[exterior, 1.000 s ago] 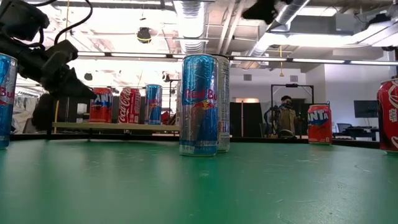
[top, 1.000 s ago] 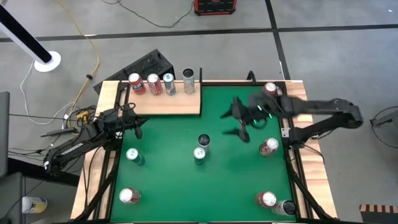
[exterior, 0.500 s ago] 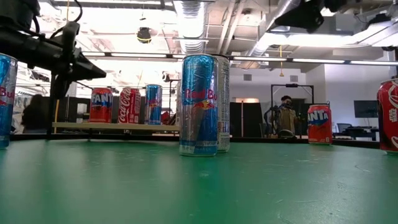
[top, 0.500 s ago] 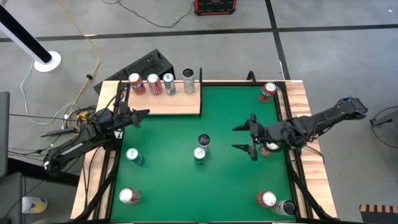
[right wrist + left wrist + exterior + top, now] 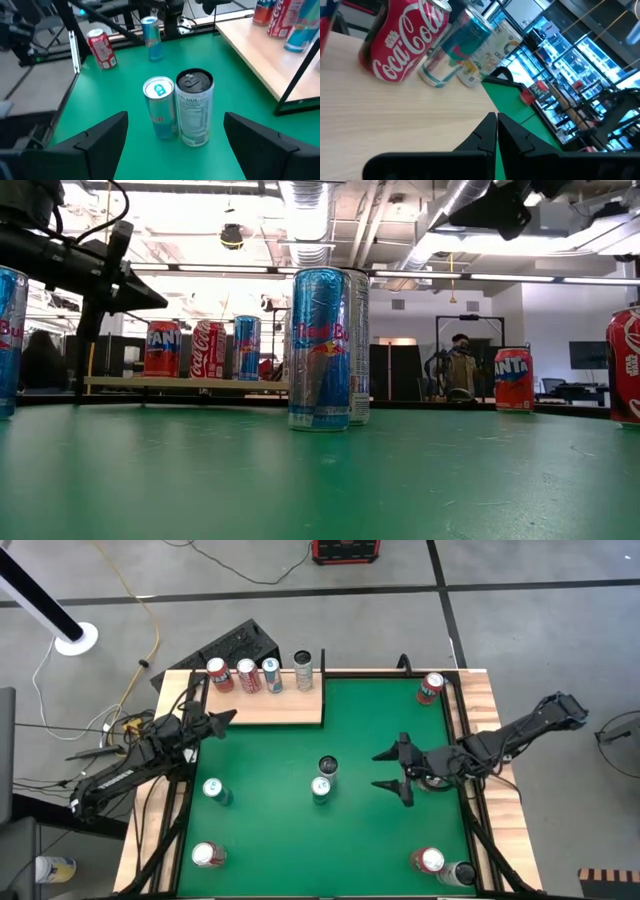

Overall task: Place canned beverage on shelf
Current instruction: Put the bottom red soda can on the shelf aligned with the other red soda can

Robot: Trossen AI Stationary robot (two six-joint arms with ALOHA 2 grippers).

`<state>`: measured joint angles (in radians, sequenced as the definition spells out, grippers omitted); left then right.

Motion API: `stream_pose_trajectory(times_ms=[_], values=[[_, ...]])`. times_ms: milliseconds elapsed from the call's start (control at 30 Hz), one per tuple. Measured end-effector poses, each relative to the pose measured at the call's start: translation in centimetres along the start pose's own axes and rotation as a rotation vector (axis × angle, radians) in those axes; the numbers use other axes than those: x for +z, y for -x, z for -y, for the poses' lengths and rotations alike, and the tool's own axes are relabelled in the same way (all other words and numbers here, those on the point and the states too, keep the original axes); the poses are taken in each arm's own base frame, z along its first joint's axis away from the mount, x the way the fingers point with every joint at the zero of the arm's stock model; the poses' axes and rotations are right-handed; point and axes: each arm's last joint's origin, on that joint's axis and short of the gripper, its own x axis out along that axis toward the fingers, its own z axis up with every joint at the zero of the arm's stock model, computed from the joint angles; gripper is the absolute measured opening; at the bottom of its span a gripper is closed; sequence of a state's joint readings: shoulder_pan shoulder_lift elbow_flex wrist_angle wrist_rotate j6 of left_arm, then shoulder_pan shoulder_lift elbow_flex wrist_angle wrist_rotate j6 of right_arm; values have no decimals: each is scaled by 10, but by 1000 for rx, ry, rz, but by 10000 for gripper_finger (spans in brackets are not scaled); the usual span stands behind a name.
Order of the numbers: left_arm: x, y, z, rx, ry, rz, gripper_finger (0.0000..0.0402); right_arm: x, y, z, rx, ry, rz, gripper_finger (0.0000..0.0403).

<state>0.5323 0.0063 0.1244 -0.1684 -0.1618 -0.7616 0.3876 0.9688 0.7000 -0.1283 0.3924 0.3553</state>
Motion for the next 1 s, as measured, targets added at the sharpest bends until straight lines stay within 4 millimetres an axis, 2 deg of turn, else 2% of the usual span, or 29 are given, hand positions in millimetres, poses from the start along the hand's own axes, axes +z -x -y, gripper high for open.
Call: stream_pose_trajectory(times_ms=[100,200,333,500,767,867,1000], values=[[-1,0,1,-23,-3,-21,0,-1,-7,0,61,-43,-66,353],[-1,0,1,-36,-5,-34,0,13,-11,-9,172,-156,-112,353],[-1,0,1,-34,-35,-36,0,34,-12,-35,205,-192,-229,344],[-2,0,0,-28,-74,-40,0,53,-16,-73,101,-259,-464,330],[-2,0,-1,-18,-104,-47,0,35,-18,-124,-306,-406,-901,324],[-3,0,0,-26,-108,-54,0,23,-15,-141,-422,-446,-998,324],[-3,0,-1,-19,-141,-59,0,3,-10,-160,-494,-487,-1081,324]])
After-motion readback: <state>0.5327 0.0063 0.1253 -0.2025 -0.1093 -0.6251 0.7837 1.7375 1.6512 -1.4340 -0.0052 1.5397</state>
